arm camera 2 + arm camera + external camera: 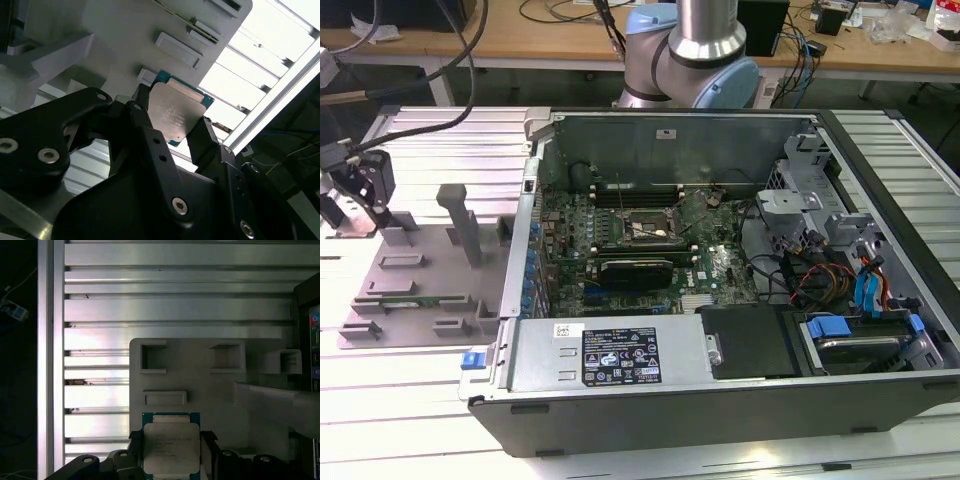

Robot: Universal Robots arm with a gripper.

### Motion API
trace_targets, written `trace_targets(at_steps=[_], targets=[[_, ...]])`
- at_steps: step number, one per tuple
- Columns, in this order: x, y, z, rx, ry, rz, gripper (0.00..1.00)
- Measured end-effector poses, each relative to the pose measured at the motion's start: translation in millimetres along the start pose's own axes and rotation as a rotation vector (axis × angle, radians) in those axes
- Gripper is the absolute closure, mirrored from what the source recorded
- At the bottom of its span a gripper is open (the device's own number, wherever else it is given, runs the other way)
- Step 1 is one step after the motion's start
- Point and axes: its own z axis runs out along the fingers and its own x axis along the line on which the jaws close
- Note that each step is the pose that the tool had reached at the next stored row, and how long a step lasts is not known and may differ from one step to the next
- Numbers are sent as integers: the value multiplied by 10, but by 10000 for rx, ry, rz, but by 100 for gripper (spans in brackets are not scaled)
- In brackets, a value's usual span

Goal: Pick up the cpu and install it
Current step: 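Pick up the cpu and move it towards the insertion slot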

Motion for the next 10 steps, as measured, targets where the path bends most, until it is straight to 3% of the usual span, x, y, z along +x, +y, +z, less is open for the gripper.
trace_targets(at_steps=[10], targets=[[-3, 26, -134, -2, -2, 0, 45]])
